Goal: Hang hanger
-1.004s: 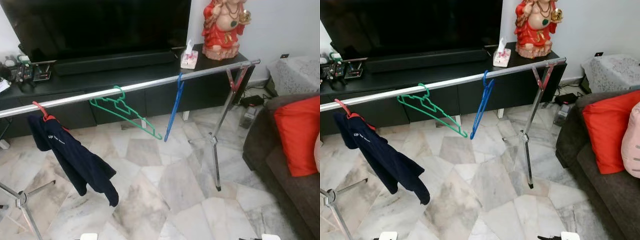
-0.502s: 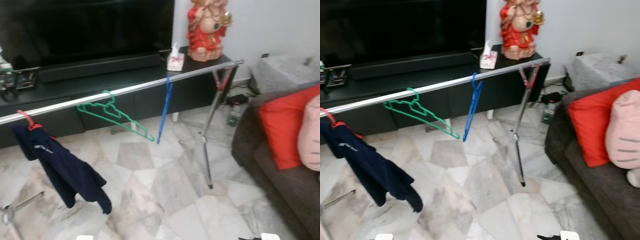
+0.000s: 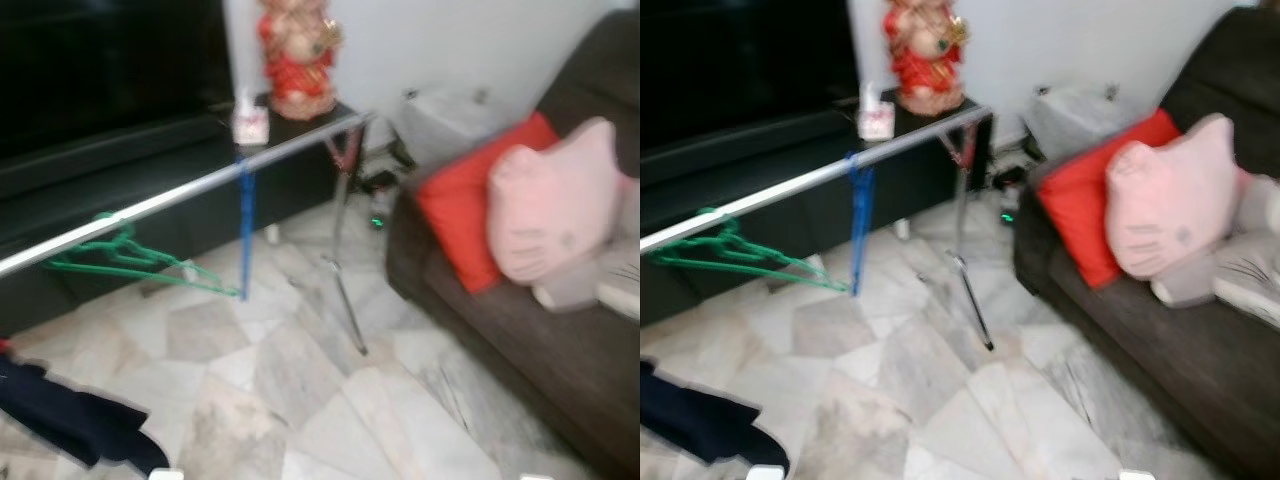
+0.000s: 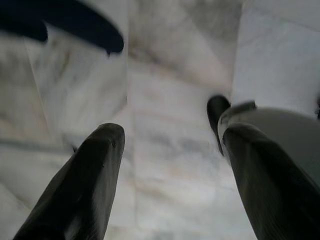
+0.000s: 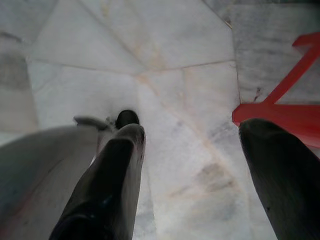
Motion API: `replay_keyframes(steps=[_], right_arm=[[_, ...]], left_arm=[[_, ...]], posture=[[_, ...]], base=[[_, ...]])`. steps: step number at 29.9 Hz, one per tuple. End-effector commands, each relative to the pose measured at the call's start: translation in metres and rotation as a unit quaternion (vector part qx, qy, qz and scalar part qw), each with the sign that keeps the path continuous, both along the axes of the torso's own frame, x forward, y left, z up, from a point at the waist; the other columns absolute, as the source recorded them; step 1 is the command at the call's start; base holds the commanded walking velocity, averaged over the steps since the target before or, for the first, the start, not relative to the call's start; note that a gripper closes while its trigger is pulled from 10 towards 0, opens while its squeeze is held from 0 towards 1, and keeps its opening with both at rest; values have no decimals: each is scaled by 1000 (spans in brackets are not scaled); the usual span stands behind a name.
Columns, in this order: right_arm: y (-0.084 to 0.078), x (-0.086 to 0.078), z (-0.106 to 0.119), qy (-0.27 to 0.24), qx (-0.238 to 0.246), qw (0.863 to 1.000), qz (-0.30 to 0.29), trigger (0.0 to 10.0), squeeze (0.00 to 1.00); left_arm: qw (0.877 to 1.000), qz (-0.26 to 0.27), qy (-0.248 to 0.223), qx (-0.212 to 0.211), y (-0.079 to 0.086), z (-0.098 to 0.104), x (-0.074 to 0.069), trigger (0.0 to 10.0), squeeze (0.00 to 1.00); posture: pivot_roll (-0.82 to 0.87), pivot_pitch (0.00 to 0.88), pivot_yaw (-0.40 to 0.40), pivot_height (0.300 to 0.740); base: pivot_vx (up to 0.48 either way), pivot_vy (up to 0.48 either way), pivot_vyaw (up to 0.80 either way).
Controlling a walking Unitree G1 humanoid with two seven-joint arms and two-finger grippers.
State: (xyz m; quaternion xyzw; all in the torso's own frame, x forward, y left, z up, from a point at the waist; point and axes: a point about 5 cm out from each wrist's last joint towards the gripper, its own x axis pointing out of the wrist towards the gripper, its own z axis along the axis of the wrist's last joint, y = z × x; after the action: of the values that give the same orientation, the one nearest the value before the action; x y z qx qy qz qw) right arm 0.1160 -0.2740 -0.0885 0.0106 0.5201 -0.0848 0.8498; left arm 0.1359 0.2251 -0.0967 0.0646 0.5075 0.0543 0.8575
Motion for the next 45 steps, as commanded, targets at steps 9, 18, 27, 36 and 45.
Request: replay_keyframes(steps=[9,18,27,36,45], right_arm=[[-4,-3,1,3,-4,1000,-2,10000,0],[-4,-3,1,3,-4,1000,-3,10000,0],[-4,-2,1,3,-4,1000,-2,10000,0],[-4,-3,1,2,-4,1000,-3,10000,0],[-4,-3,1,2,-4,1000,-2,10000,0]], left_arm=[[1000,-4,10,-1,-2,-2,-5,10000,0],[1000,-6,11,-1,-2,-3,-7,10000,0],[1000,-6,11,1,-1,-3,-7,10000,0],[1000,-8,13,0,-4,-4,-9,10000,0],[1000,-8,13,2,-2,-3,-8,10000,0]], posture=[[-30,0,20,740],[-31,0,20,740],[-32,0,22,740],[-34,0,22,740],[-35,0,20,740]], base=[[0,-91,-731],[0,-91,-727],[0,-62,-727],[0,-30,-726],[0,0,-724]])
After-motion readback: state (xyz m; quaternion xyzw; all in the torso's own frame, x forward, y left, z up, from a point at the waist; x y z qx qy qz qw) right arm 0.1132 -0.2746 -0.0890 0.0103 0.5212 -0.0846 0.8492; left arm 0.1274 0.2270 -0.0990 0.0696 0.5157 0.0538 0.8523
